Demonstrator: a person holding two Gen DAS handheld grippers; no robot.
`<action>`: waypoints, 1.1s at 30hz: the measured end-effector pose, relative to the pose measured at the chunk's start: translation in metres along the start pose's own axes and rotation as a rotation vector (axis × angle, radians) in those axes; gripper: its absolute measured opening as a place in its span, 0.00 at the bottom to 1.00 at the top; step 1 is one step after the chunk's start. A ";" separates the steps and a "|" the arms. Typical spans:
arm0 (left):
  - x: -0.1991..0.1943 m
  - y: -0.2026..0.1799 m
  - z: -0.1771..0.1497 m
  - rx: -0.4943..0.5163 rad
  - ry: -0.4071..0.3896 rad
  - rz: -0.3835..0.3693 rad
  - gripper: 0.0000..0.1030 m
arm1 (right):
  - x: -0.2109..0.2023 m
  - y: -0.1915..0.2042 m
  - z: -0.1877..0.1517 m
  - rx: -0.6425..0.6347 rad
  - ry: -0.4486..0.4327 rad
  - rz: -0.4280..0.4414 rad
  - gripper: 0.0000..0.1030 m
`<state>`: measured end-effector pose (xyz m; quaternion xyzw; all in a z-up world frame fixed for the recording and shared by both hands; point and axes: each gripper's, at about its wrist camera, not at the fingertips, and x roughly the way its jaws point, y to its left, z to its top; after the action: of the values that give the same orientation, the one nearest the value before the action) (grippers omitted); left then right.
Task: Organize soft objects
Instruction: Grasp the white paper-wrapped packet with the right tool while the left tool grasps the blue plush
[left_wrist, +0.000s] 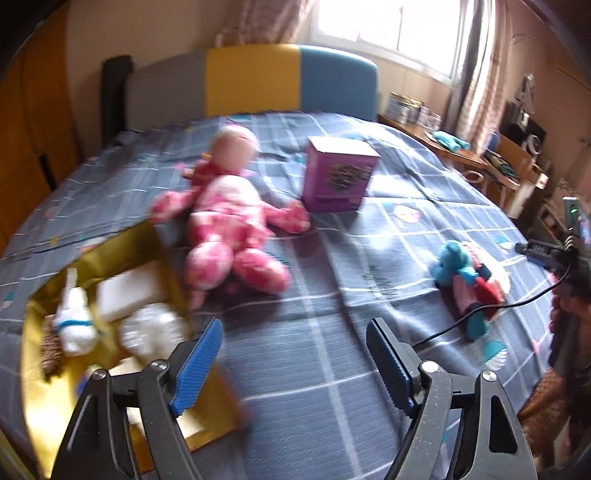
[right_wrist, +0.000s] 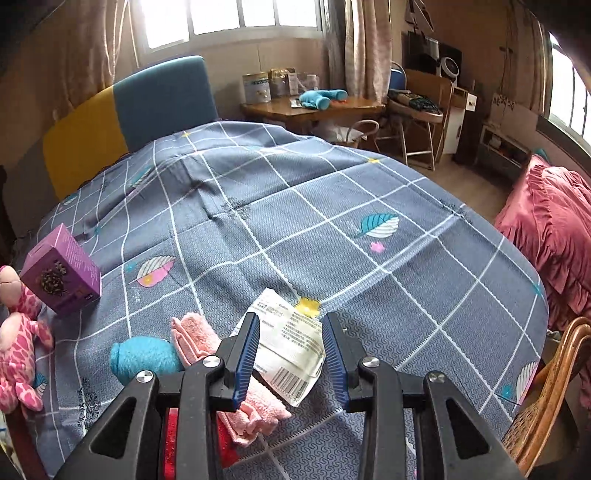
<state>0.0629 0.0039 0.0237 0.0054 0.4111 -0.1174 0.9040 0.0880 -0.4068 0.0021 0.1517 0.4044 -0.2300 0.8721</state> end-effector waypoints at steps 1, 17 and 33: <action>0.007 -0.006 0.004 -0.002 0.013 -0.026 0.73 | 0.002 -0.001 0.000 0.007 0.012 0.011 0.34; 0.099 -0.132 0.061 0.039 0.186 -0.327 0.72 | -0.005 -0.045 0.002 0.255 -0.016 0.079 0.34; 0.184 -0.206 0.056 0.008 0.404 -0.423 0.57 | 0.009 -0.043 0.002 0.259 0.050 0.138 0.34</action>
<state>0.1763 -0.2409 -0.0587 -0.0536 0.5744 -0.3016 0.7591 0.0717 -0.4467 -0.0069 0.2959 0.3816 -0.2156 0.8487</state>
